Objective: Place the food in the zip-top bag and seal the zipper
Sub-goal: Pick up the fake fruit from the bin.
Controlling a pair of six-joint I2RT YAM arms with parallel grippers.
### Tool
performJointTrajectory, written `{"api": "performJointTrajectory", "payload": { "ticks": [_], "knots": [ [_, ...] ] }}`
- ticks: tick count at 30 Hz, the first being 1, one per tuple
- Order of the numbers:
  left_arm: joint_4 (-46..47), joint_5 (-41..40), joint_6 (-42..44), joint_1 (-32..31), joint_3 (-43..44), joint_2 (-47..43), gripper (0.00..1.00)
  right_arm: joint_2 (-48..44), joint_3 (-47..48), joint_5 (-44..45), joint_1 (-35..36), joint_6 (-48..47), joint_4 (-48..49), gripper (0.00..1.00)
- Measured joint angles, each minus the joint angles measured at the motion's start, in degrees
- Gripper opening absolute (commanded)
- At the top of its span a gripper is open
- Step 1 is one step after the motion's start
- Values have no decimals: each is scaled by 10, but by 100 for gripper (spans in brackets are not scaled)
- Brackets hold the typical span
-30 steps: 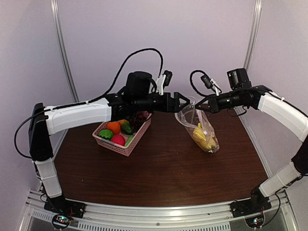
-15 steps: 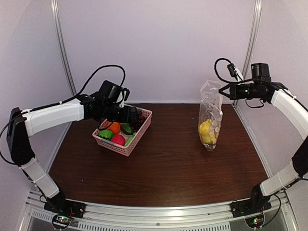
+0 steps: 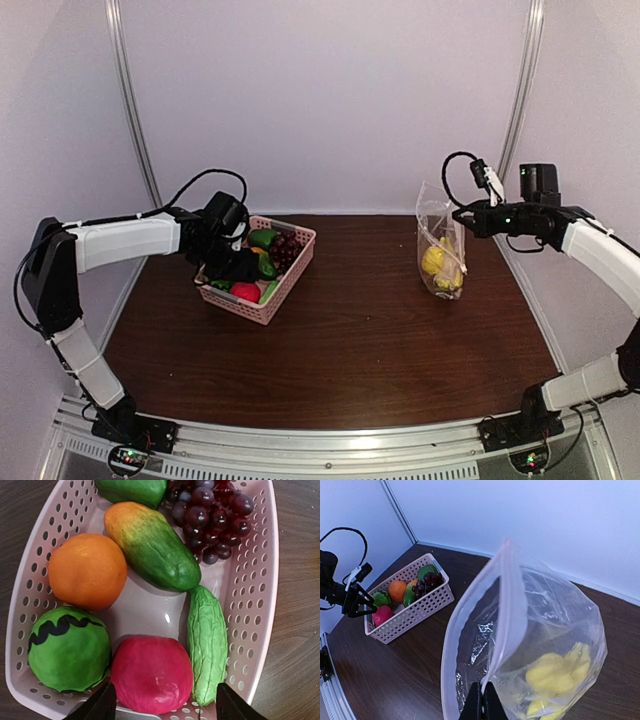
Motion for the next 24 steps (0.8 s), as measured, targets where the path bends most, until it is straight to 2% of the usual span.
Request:
{"api": "performJointTrajectory", "payload": {
  "ticks": [5,12,18,24],
  "knots": [
    [-20,7,1,0,8,25,76,25,-74,-7,1,-4,20,0],
    [-44,9,1,0,21,46,75,9,-96,-23,3,-8,52,0],
    [-47,10,4,1,40,92,65,1,-104,-28,3,-10,70,0],
    [-54,13,11,0,61,100,57,-5,-107,-28,3,-12,70,0]
  ]
}}
